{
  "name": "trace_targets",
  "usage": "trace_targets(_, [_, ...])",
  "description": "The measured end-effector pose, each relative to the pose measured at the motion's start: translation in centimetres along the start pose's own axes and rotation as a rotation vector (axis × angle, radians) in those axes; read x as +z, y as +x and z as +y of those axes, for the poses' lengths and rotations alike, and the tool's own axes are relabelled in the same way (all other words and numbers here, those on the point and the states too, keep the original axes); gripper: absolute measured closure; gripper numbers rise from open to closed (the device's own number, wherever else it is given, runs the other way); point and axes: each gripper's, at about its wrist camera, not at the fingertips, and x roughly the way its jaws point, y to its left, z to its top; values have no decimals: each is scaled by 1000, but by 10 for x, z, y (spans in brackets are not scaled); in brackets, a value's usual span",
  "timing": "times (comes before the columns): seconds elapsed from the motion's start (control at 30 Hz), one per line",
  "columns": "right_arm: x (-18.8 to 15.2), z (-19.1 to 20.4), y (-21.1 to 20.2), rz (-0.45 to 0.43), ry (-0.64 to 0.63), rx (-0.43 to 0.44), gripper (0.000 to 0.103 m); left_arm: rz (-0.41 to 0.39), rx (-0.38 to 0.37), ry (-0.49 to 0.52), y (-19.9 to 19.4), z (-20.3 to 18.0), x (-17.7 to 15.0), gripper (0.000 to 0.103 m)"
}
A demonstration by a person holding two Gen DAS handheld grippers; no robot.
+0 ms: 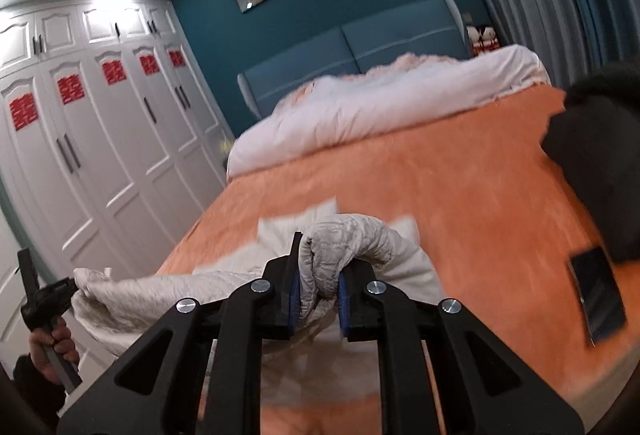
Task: Fold large clothes
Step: 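Grasp the jacket hem with both tools and lift it, then fold the hem up toward the collar with both tools and release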
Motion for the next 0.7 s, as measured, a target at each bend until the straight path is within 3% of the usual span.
trace_targets(0.13, [20,-4,54,-38,45,-22,89,-29,49,19,60,-9,18,98])
trace_targets(0.33, [28,-15,125,-27,78,-91,84,24,138,20,146,-7,28,92])
trace_targets(0.53, [32,-24,162,-61,104,-129,63,111,210,-13,206,3,30,89])
trace_targets(0.6, [33,-23,157,-124,89,-157,39,131,202,-59,212,12,35,88])
trace_targets(0.7, [42,-26,151,-170,75,-184,38,105,172,-117,203,24,43,85])
